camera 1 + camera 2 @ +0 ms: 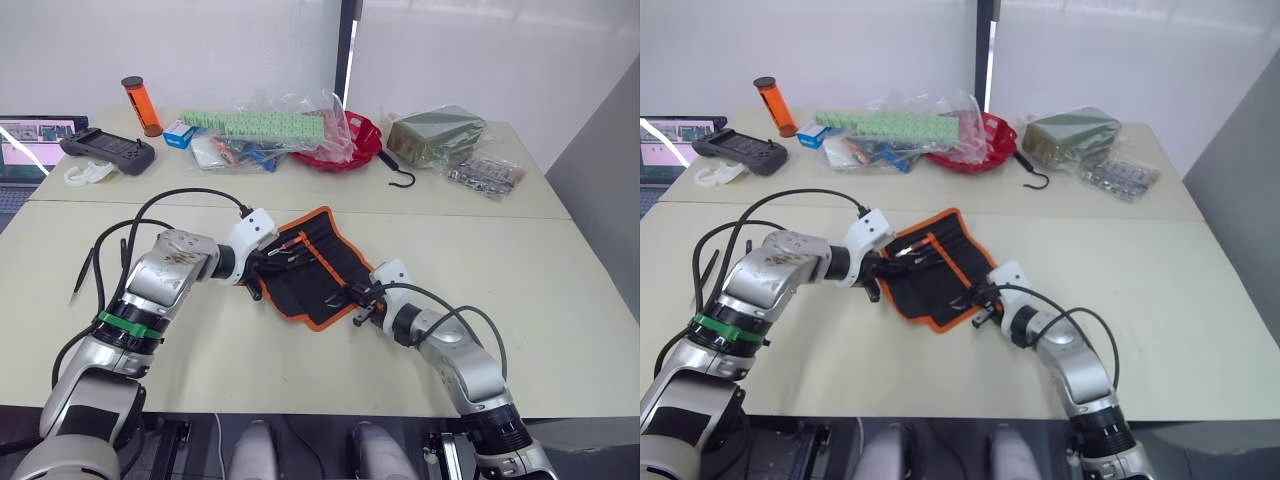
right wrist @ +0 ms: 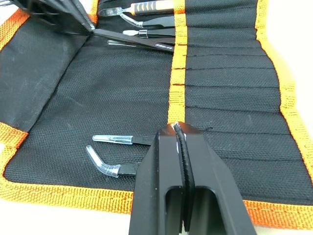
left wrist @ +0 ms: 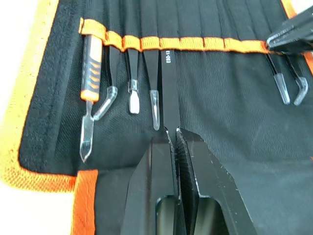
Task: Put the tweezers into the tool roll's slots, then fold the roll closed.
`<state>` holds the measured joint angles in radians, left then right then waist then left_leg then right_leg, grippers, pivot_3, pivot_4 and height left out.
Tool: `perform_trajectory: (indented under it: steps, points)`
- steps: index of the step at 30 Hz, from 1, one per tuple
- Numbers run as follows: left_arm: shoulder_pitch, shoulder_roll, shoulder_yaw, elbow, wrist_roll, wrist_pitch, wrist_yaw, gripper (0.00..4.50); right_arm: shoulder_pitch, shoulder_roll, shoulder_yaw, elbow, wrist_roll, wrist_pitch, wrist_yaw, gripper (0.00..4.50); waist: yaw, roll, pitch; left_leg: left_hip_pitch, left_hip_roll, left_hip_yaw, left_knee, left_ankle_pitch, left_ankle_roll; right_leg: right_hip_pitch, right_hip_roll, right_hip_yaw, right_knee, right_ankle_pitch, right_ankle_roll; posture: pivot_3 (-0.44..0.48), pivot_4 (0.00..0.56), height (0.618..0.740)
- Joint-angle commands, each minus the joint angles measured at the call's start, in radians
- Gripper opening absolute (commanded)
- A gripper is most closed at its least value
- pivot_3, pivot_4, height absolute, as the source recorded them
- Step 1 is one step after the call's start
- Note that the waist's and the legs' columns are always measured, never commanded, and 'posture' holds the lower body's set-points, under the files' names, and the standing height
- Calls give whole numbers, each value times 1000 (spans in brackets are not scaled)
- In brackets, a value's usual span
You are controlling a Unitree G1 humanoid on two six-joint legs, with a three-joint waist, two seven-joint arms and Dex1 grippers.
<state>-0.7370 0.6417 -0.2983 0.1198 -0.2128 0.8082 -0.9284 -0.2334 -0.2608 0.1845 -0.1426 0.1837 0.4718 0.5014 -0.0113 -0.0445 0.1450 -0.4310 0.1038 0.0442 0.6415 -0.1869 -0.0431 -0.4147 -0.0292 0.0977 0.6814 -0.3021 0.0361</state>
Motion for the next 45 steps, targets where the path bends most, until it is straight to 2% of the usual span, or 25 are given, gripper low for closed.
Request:
perform_trajectory:
  steps: [1, 8, 19, 27, 37, 45]
  points:
    - [-36, -14, 13, 3, 23, -2, 21, 0, 10, 1, 15, 19, -2, 27, 7, 30, 0, 0, 0, 0, 0, 0, 0, 0, 0, 0, 0, 0, 0, 0, 0, 0, 150, 737]
    - [-62, -66, -14, 35, 50, -23, 9, 0, 12, 14, 33, 25, -7, 31, 5, 30, 1, 0, 0, 1, 0, -4, 1, 0, 0, 5, 2, 0, -1, 0, 0, 0, 150, 737]
    - [-139, -147, -65, 226, 135, -174, -23, 0, 22, 40, 58, 33, -18, 31, 1, 30, -1, 0, 0, 3, 0, -7, 1, 0, 0, 9, 3, 0, -2, 0, 0, 0, 150, 737]
    - [-182, -254, -49, 413, 165, -271, -7, 0, 26, 37, 49, 33, -14, 32, -2, 30, 1, 0, 0, 4, -1, -8, 1, 0, 0, 11, 4, 0, -2, 0, 0, 0, 150, 737]
    - [-200, -277, -16, 470, 181, -283, -12, 0, 28, 34, 45, 35, -15, 30, -3, 30, 3, 0, 0, 5, -1, -9, 1, 0, 0, 12, 4, 0, -2, 0, 1, 0, 150, 737]
    - [-186, -231, 31, 358, 152, -190, -30, 2715, 23, 33, 39, 47, -12, 29, 2, 0, -2, 0, 0, 5, -1, -9, 1, 0, 0, 12, 4, 0, -2, 0, 1, 0, 150, 737]
